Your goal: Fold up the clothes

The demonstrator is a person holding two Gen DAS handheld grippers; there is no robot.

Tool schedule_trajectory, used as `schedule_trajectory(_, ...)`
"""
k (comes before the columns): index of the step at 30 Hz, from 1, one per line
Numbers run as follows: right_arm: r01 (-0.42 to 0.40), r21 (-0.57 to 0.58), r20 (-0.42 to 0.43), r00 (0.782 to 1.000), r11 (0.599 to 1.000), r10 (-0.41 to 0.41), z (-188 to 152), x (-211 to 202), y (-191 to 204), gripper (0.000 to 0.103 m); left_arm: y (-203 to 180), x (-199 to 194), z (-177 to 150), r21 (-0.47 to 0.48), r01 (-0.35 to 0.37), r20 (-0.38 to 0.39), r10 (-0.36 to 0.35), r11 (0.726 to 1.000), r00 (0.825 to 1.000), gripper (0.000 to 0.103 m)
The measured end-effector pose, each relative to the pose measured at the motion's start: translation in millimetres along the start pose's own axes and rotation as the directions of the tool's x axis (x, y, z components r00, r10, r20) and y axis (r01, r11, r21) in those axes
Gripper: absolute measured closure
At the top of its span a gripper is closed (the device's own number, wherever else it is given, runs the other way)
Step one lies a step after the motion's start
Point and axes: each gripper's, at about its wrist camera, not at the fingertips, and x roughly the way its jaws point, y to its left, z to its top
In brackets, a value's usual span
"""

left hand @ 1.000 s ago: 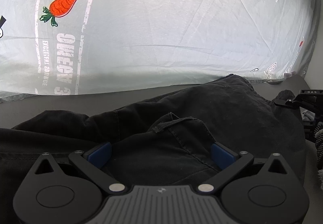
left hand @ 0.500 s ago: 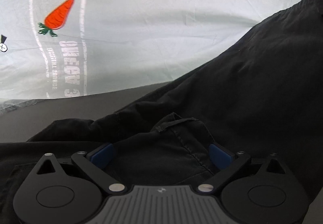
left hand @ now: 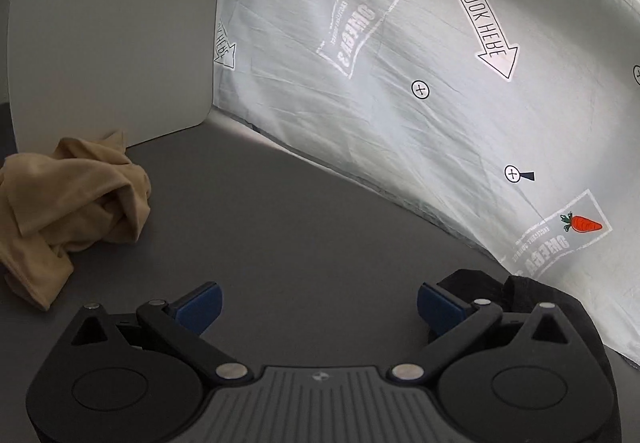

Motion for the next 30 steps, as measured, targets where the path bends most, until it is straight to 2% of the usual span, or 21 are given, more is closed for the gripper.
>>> schedule_trajectory(2,-0.028,0.018,-0.008,1.0,0.999,0.028,11,-9,-8,0.069,-4,0,-15,0.006,0.027,-0.035,-0.027,1.0,0.999,0.0)
schedule_trajectory(3,-0.057,0.05,-0.002,0.998,0.997,0.058,15,-15,-15,0.052,-15,1,-21,0.013,0.05,-0.063,-0.049,0.999,0.997,0.0)
schedule_trajectory(4,-0.099,0.091,0.006,0.995,0.991,0.099,19,-21,-25,0.046,-26,4,-27,0.021,0.073,-0.092,-0.071,0.997,0.993,0.0)
schedule_trajectory(5,-0.128,0.124,0.014,0.992,0.984,0.127,22,-28,-32,0.046,-36,9,-32,0.025,0.095,-0.124,-0.091,0.995,0.988,0.0)
schedule_trajectory(7,-0.116,0.143,0.027,0.993,0.983,0.113,20,-47,-38,0.04,-61,14,-38,0.046,0.165,-0.167,-0.155,0.985,0.974,0.0)
schedule_trajectory(8,-0.073,0.13,0.032,0.997,0.989,0.069,15,-57,-40,0.036,-72,14,-40,0.063,0.202,-0.166,-0.189,0.977,0.968,0.0)
schedule_trajectory(9,-0.006,0.109,0.034,0.999,0.994,0.003,7,-67,-38,0.028,-84,13,-41,0.086,0.23,-0.16,-0.214,0.969,0.964,0.0)
schedule_trajectory(11,0.144,0.056,0.001,0.99,0.988,-0.144,-13,-78,-42,0.021,-107,11,-45,0.136,0.274,-0.162,-0.251,0.952,0.954,0.0)
schedule_trajectory(14,0.314,-0.024,-0.103,0.943,0.949,-0.315,-47,-75,-58,0.02,-137,8,-54,0.199,0.327,-0.195,-0.29,0.924,0.937,0.0)
schedule_trajectory(16,0.381,-0.05,-0.163,0.909,0.923,-0.384,-67,-70,-71,0.02,-158,5,-61,0.258,0.354,-0.211,-0.306,0.899,0.929,0.0)
schedule_trajectory(18,0.432,-0.026,-0.179,0.885,0.902,-0.429,-74,-66,-86,0.02,-175,3,-71,0.333,0.365,-0.228,-0.302,0.869,0.926,0.0)
schedule_trajectory(20,0.473,0.022,-0.186,0.868,0.881,-0.461,-78,-61,-102,0.019,-189,4,-84,0.424,0.357,-0.24,-0.277,0.832,0.931,0.0)
schedule_trajectory(22,0.489,0.101,-0.189,0.864,0.866,-0.466,-77,-57,-118,0.01,-194,8,-102,0.514,0.315,-0.235,-0.222,0.798,0.946,0.0)
schedule_trajectory(24,0.497,0.144,-0.198,0.862,0.856,-0.467,-80,-51,-129,0.008,-194,16,-122,0.606,0.267,-0.251,-0.139,0.75,0.958,0.0)
schedule_trajectory(26,0.502,0.14,-0.226,0.856,0.854,-0.466,-86,-44,-135,0.007,-189,22,-142,0.671,0.252,-0.268,-0.089,0.697,0.959,0.0)
schedule_trajectory(28,0.509,0.143,-0.265,0.846,0.849,-0.463,-96,-40,-140,0.007,-174,19,-149,0.659,0.247,-0.235,-0.118,0.711,0.965,0.0)
schedule_trajectory(30,0.504,0.181,-0.301,0.846,0.845,-0.44,-106,-43,-147,0.007,-167,17,-146,0.607,0.248,-0.263,-0.103,0.755,0.959,0.0)
